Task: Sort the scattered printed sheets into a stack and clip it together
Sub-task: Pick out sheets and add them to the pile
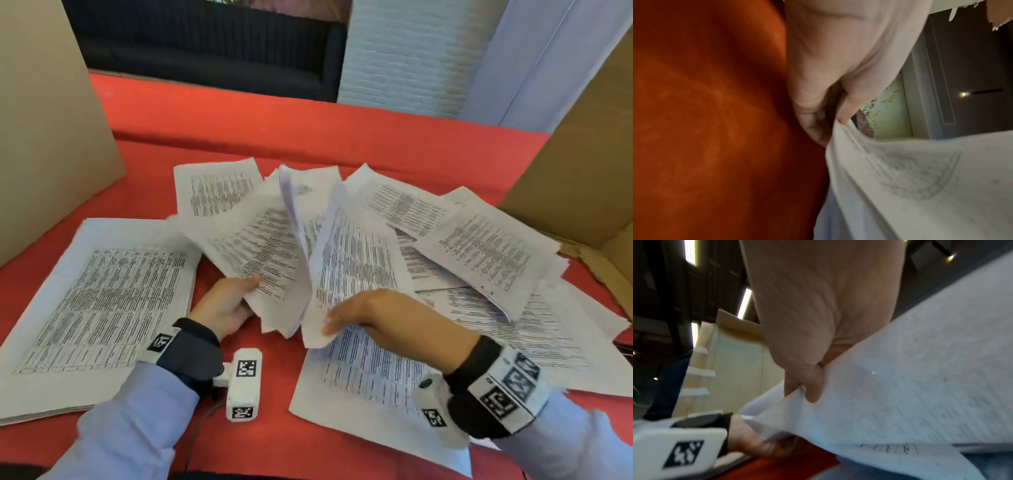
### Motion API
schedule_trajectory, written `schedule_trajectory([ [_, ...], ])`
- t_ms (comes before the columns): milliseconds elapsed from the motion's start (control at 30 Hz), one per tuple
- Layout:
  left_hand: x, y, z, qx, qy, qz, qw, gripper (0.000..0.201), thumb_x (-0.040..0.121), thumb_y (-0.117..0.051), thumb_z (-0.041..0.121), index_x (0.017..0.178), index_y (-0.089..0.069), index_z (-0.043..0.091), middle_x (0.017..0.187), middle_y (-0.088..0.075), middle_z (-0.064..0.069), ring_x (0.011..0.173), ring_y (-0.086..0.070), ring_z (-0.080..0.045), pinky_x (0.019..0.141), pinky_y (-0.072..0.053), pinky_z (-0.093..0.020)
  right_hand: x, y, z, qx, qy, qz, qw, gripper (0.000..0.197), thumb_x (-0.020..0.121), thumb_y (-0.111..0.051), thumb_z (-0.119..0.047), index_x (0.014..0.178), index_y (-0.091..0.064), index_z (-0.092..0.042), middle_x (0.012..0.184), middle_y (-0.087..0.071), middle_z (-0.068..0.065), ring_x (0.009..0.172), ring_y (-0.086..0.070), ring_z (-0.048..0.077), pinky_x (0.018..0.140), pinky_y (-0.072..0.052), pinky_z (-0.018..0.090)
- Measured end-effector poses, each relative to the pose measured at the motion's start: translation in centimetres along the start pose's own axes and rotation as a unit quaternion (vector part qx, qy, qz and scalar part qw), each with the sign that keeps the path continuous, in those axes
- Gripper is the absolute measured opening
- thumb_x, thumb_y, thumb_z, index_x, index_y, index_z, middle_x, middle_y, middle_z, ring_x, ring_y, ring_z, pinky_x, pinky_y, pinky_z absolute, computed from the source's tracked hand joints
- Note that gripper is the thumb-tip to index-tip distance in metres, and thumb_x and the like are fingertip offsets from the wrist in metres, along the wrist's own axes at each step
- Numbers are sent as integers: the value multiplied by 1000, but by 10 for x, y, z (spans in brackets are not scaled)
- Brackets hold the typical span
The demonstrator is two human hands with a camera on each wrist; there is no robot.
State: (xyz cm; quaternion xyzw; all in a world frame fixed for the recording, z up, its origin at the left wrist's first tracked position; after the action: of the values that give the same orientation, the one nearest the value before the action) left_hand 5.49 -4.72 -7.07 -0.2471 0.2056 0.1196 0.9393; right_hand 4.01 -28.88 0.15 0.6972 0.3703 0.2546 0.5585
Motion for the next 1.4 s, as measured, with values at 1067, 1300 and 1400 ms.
schedule_trajectory([
  [1067,43,-24,2,453,-84,204,864,47,89,-55,29,127,-45,3,132,-43,-18,121,-44,-37,100,-43,-47,50,-17,91,252,-409,107,870,65,95,-54,-39,146,-31,-6,147,-41,12,132,-43,28,102,-37,32],
  [1300,42,-30,-7,315,-153,157,924,32,91,-42,4,122,-44,-4,115,-57,-15,85,-52,-21,67,-46,-30,60,-22,64,375,-334,115,857,44,96,-56,-30,133,-42,-10,122,-58,1,107,-59,22,90,-49,33],
  [1400,31,-25,1,254,-225,166,926,24,89,-35,-2,110,-47,3,95,-53,-15,65,-43,-14,51,-35,-23,53,-18,68,409,-296,174,845,29,94,-58,-19,121,-45,-18,123,-62,8,96,-66,21,86,-56,40],
])
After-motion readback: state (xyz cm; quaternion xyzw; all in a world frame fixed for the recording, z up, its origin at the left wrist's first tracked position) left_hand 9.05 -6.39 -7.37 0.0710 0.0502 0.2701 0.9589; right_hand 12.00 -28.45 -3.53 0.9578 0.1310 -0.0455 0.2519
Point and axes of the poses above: each hand's wrist, its own x-axis towards the middle knuckle, its own y-axis out of the back of the hand, z = x × y, the point moved 1 cm from there along x, towards the middle knuckle
